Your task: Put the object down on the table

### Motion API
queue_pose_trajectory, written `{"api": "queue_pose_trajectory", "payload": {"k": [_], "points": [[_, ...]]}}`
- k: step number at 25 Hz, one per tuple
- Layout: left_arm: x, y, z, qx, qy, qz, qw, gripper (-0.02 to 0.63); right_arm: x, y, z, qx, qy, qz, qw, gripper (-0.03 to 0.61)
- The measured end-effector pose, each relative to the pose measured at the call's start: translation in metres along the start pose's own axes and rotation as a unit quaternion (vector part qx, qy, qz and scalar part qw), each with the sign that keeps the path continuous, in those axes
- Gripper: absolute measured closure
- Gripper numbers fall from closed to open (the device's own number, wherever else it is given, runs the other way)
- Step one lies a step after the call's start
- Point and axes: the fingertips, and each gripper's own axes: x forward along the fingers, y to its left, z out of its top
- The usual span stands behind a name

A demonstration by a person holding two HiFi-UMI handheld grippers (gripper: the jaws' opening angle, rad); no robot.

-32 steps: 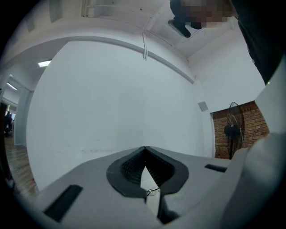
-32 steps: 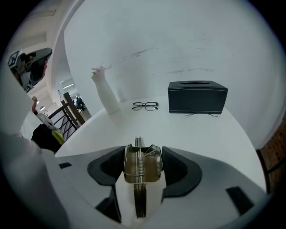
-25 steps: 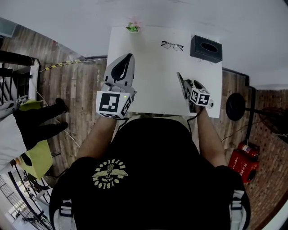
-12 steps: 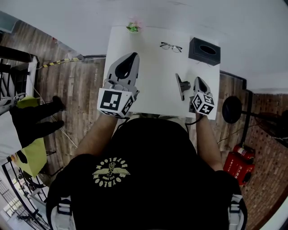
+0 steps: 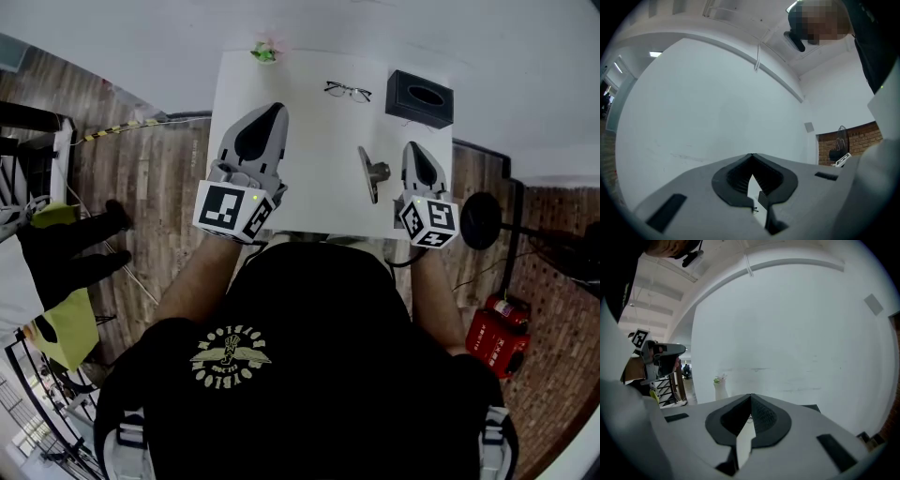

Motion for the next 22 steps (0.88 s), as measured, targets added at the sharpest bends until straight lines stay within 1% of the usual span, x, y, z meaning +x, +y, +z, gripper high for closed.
{"api": "queue_pose_trajectory", "payload": {"k": [3,6,8,14,16,19,22], "points": [[0.002,-0.005,0.002,0.004,0.001,-0.004,1.0,0.607,-0.005,0.009,0.028,-0.018,-0.016,0.013,1.0,0.578],[0.004,-0.01,0.002,0.034,0.005,0.002,0.9994,0.607,-0.011,0.016,0.051,-0.038,-0.028,0.022,0.999,0.58],[0.005,-0.015,0.002,0.047,0.005,0.0,0.9989,0.607,-0.015,0.019,0.064,-0.039,-0.034,0.026,0.998,0.578],[0.009,-0.027,0.001,0.061,0.014,-0.001,0.998,0.607,-0.029,0.021,0.092,-0.037,-0.049,0.036,0.997,0.578],[0.009,-0.03,0.002,0.062,0.014,0.0,0.998,0.607,-0.035,0.023,0.102,-0.05,-0.055,0.036,0.997,0.578],[0.007,-0.033,0.006,0.063,0.013,0.007,0.9979,0.607,-0.042,0.028,0.112,-0.082,-0.067,0.04,0.994,0.578],[0.007,-0.038,0.006,0.06,0.013,0.013,0.9981,0.607,-0.048,0.031,0.119,-0.093,-0.075,0.05,0.992,0.578]]}}
